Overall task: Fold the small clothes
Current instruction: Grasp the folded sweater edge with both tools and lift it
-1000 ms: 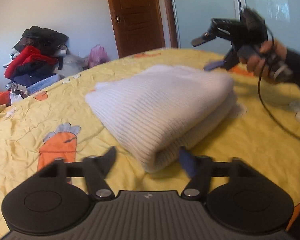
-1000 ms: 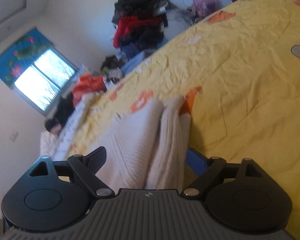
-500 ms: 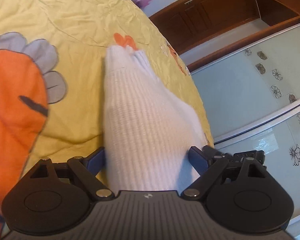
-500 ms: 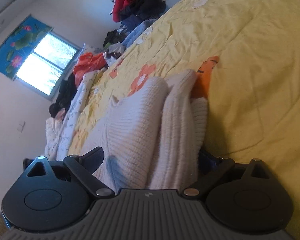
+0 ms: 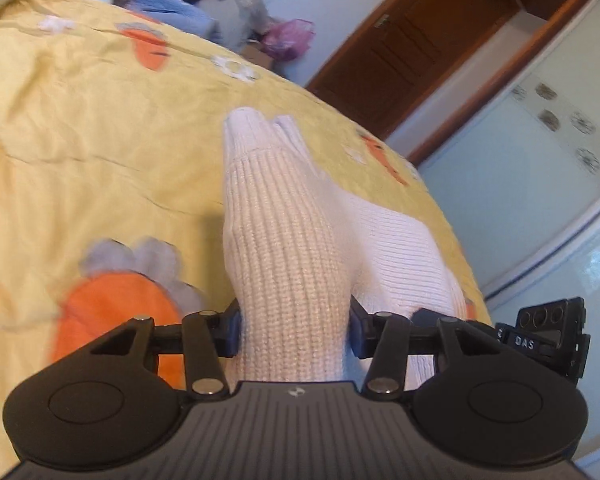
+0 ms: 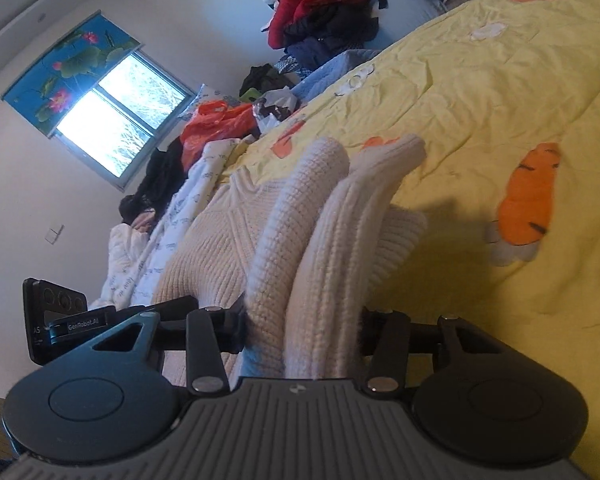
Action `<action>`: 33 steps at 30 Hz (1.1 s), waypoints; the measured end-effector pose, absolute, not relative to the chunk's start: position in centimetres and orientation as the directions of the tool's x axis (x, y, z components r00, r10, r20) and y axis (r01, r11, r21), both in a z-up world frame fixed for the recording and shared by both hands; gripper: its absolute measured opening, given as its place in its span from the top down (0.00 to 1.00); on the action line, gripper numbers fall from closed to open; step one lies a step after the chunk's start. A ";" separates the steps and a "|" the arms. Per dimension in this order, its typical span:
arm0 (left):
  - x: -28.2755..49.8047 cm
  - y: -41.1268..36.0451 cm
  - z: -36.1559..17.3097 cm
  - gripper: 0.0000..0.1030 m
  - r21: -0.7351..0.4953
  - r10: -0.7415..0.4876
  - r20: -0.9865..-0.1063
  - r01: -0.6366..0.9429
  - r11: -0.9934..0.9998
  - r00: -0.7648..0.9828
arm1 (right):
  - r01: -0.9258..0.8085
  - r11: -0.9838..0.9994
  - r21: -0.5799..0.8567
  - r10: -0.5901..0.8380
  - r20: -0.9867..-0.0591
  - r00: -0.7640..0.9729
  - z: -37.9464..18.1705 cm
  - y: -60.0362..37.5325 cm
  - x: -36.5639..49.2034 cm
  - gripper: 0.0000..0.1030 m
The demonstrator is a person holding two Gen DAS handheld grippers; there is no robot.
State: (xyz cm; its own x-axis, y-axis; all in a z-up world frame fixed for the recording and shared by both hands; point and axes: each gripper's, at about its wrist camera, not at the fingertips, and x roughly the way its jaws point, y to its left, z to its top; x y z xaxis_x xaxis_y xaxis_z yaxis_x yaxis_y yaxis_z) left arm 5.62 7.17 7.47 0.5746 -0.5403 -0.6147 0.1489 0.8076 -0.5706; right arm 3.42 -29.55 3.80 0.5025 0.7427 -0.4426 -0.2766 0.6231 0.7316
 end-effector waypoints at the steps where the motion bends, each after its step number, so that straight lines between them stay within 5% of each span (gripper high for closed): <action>1: 6.2 8.2 7.2 0.51 -0.559 -0.519 -0.635 0.122 0.820 0.572 | -0.275 0.606 0.747 0.757 -0.435 0.488 3.5 -28.5 4.2 0.53; 3: 7.2 9.6 5.6 0.47 -0.543 -0.487 -0.675 0.073 0.836 0.554 | -0.248 0.593 0.766 0.768 -0.445 0.461 2.5 -26.4 5.7 0.53; 5: 7.7 10.8 3.1 0.19 -0.551 -0.481 -0.691 0.038 0.834 0.540 | -0.224 0.630 0.743 0.740 -0.488 0.463 1.1 -24.9 6.8 0.44; 6: 7.4 11.7 2.3 0.13 -0.579 -0.492 -0.673 0.020 0.815 0.553 | -0.202 0.645 0.737 0.725 -0.507 0.467 0.3 -24.7 7.2 0.39; 7: 6.9 12.3 1.9 0.12 -0.622 -0.524 -0.640 0.023 0.783 0.562 | -0.178 0.636 0.751 0.729 -0.508 0.459 -0.4 -24.9 7.5 0.28; 9: 5.6 13.3 1.9 0.11 -0.673 -0.563 -0.610 0.011 0.739 0.557 | -0.145 0.605 0.783 0.740 -0.485 0.466 -0.7 -25.9 6.8 0.27; 13: 1.5 13.3 2.0 0.07 -0.667 -0.561 -0.594 0.037 0.744 0.576 | -0.226 0.599 0.768 0.750 -0.440 0.493 1.3 -28.1 2.7 0.00; 27: -2.7 8.9 3.0 0.06 -0.499 -0.469 -0.685 0.110 0.860 0.558 | -0.298 0.665 0.685 0.737 -0.539 0.407 0.7 -23.5 -1.5 0.05; 33: -2.6 8.3 3.0 0.12 -0.471 -0.448 -0.696 0.115 0.875 0.562 | -0.335 0.755 0.564 0.655 -0.622 0.430 1.4 -22.9 -2.3 0.29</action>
State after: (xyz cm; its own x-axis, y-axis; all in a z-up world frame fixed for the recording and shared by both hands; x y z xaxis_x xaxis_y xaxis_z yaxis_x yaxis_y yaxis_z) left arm -2.63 8.26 3.00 0.5619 -0.4478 -0.6955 0.1147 0.8749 -0.4705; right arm -2.30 -22.89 1.38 0.4295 0.6552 -0.6215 -0.3348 0.7547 0.5642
